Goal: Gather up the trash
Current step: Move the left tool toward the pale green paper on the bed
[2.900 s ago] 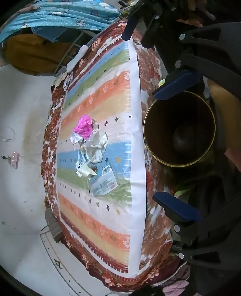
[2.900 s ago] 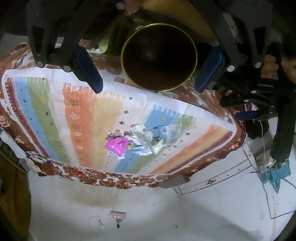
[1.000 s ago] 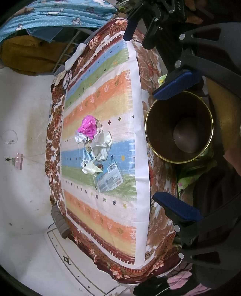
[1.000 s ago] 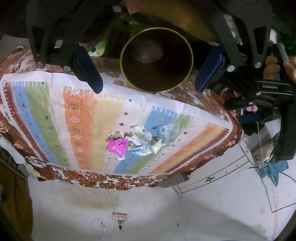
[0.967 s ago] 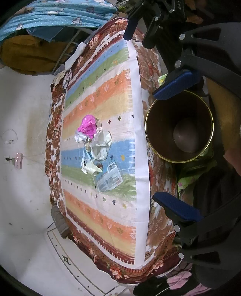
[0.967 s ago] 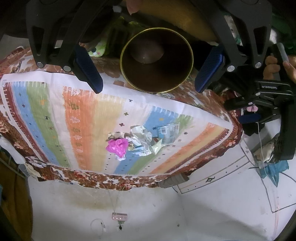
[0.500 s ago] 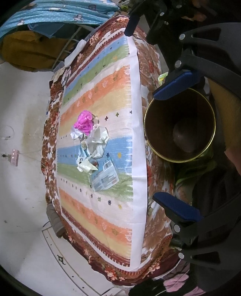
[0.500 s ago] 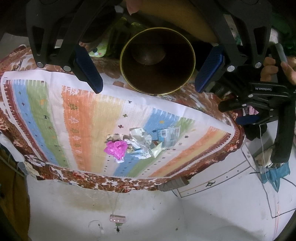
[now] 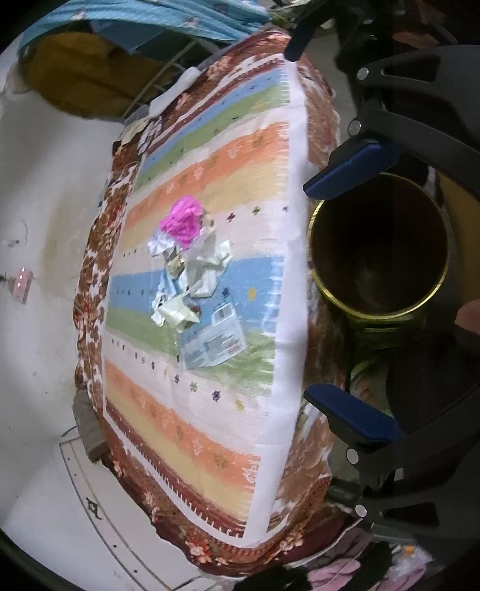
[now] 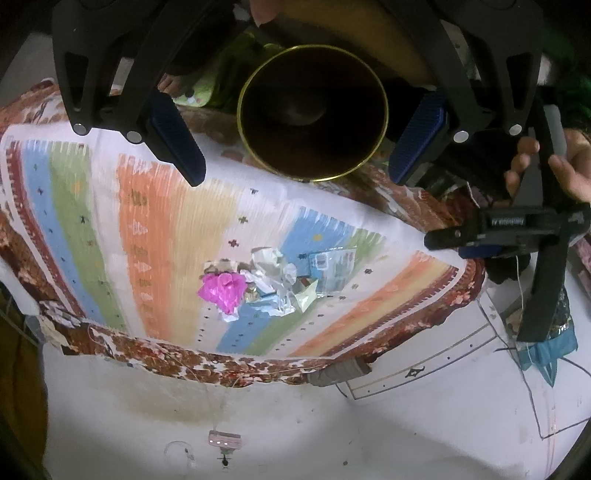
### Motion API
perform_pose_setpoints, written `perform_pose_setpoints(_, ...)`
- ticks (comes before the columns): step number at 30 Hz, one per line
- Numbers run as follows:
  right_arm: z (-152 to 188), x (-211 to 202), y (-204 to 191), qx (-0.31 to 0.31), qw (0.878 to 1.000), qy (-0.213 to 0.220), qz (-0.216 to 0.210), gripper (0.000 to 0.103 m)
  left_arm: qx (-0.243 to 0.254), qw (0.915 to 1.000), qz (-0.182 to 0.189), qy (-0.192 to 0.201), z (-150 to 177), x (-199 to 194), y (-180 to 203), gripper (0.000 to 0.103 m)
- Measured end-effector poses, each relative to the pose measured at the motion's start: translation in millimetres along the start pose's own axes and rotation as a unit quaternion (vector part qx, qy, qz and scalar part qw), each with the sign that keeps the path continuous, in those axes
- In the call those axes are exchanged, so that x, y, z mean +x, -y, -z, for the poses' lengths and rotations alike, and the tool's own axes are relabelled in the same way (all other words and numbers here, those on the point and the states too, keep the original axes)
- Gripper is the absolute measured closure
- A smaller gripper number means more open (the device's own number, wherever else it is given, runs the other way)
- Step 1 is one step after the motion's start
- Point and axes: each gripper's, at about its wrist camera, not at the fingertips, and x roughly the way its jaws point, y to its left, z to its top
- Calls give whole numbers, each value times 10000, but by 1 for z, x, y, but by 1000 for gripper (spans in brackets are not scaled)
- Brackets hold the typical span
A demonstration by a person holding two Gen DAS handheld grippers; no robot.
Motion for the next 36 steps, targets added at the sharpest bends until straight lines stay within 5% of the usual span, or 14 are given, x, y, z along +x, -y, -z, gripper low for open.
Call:
perform_pose_setpoints(11, -46, 29, -4, -355, 9992, -173, -27, 9, 38, 9999, 75, -84, -54, 24, -14, 6)
perform_pose_setpoints(25, -80, 86, -12, -697, 9959, -559, -109, 9, 297, 9975, -406, -497, -113, 88, -28, 6)
perform_pose_setpoints(36, -100, 144, -12, -901, 9916, -915, -145, 9, 115, 9973, -258, -681, -142, 140, -38, 6)
